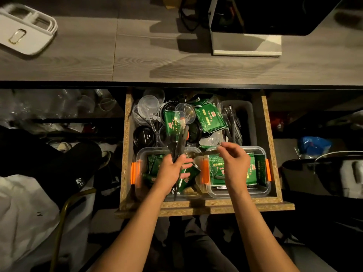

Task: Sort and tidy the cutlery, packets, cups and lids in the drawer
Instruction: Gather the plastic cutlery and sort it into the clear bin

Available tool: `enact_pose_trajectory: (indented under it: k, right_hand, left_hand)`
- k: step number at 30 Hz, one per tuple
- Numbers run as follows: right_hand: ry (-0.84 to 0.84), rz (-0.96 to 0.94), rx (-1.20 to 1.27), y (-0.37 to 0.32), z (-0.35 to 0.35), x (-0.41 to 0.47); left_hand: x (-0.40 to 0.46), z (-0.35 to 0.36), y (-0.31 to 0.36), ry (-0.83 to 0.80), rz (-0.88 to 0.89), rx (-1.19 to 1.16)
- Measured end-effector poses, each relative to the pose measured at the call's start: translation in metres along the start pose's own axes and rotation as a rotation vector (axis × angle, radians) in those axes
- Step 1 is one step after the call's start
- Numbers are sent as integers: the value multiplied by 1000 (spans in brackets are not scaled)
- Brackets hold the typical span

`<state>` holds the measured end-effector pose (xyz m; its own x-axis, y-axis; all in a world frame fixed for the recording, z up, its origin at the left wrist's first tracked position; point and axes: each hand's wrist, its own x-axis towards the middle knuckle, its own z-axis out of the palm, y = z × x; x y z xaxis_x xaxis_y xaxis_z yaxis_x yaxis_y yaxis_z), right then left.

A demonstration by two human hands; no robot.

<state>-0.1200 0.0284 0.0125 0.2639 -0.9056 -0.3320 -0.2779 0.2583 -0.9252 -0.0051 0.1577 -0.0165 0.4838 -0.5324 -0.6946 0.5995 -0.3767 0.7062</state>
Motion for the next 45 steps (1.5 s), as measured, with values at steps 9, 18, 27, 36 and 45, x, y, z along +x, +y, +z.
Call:
enact_pose_trajectory:
  k: [9,18,27,36,45]
  right_hand:
    - [11,96,312,-26,-22,-7]
    - [-224,354,206,5,-57,-6]
    - [-414,37,-936,95,-105,38]
    - [-475,-190,-1135,115,-112,52]
    - [-736,-311,-1401,113,-115,59]
  left_hand:
    - [-4,78,27,34,-91,-520]
    - [10,108,26,98,-93,-558]
    - [17,98,2,225,-99,-195]
    - [12,102,-16,223,-102,-228]
    - [7,105,-19,222,-137,-227]
